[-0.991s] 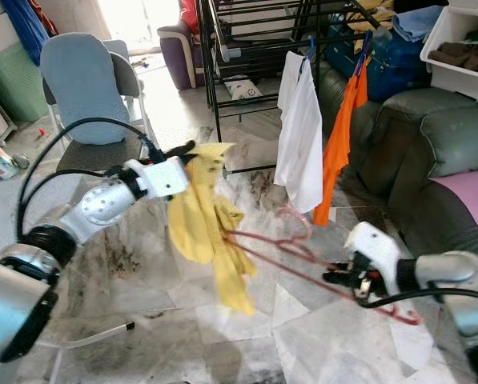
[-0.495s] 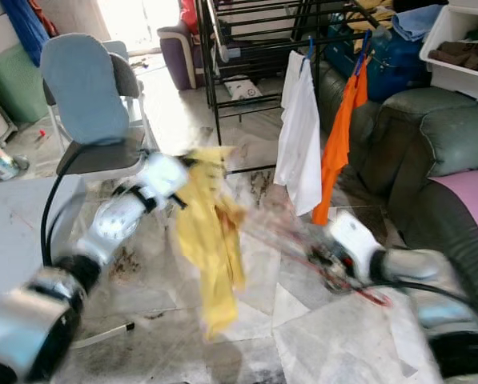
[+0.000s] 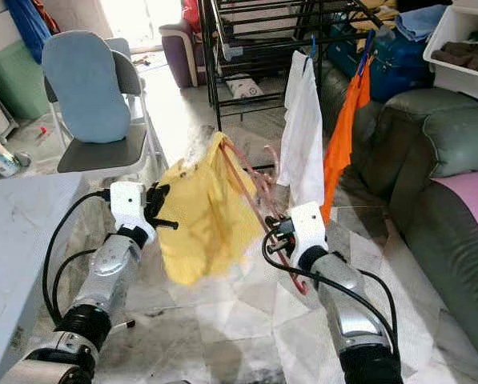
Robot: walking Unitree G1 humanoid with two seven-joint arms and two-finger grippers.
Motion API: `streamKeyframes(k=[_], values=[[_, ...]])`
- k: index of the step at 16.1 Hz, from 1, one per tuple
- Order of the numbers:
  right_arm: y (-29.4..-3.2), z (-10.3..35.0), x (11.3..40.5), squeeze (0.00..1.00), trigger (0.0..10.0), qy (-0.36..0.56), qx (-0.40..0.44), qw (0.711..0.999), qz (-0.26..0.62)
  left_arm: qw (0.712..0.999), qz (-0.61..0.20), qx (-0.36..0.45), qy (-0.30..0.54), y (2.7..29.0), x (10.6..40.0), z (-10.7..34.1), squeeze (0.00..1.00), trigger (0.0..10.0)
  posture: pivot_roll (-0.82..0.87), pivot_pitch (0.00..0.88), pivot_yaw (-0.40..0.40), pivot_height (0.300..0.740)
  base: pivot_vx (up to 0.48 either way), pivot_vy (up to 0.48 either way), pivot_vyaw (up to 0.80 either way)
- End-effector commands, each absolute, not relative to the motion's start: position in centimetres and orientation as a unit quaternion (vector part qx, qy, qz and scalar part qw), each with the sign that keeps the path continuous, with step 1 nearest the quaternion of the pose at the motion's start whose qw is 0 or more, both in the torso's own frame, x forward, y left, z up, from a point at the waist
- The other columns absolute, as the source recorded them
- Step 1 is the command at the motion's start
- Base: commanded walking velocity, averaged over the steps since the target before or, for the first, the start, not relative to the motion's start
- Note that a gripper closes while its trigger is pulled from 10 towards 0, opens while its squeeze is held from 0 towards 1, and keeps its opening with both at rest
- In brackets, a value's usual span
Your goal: Hang hanger
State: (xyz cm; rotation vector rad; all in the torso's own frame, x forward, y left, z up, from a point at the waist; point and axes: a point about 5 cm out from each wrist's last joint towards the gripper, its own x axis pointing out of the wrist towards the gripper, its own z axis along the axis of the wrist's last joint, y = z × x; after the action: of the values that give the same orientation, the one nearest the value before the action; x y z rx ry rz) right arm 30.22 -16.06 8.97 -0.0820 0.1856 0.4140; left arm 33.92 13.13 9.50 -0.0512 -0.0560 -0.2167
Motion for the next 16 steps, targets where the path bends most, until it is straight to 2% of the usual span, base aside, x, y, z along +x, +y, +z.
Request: streamKeyframes(k=[1, 5, 11, 16], values=[[-15.9, 9.9, 30.4, 0.00, 10.0, 0.068, -0.039, 0.978, 0.193, 0.993, -0.107, -0.032, -0.035, 13.4, 34.0, 10.1, 0.00, 10.0, -0.11, 0.000, 0.054, 0.740, 0.000, 0.000, 0.00], [-16.8, 10.2, 30.9, 0.00, 10.0, 0.068, -0.047, 0.984, 0.156, 0.991, -0.128, -0.045, -0.021, 12.1, 33.6, 10.5, 0.00, 10.0, -0.13, 0.000, 0.053, 0.740, 0.000, 0.000, 0.00], [-17.1, 10.4, 31.2, 0.00, 10.0, 0.069, -0.052, 0.985, 0.150, 0.990, -0.136, -0.047, -0.002, 11.8, 33.2, 10.4, 0.00, 10.0, -0.13, 0.000, 0.048, 0.740, 0.000, 0.000, 0.00], [-16.9, 10.5, 31.4, 0.00, 10.0, 0.068, -0.054, 0.984, 0.153, 0.989, -0.139, -0.046, -0.001, 11.6, 33.2, 10.6, 0.00, 10.0, -0.13, 0.000, 0.044, 0.740, -0.273, 0.000, 0.00]])
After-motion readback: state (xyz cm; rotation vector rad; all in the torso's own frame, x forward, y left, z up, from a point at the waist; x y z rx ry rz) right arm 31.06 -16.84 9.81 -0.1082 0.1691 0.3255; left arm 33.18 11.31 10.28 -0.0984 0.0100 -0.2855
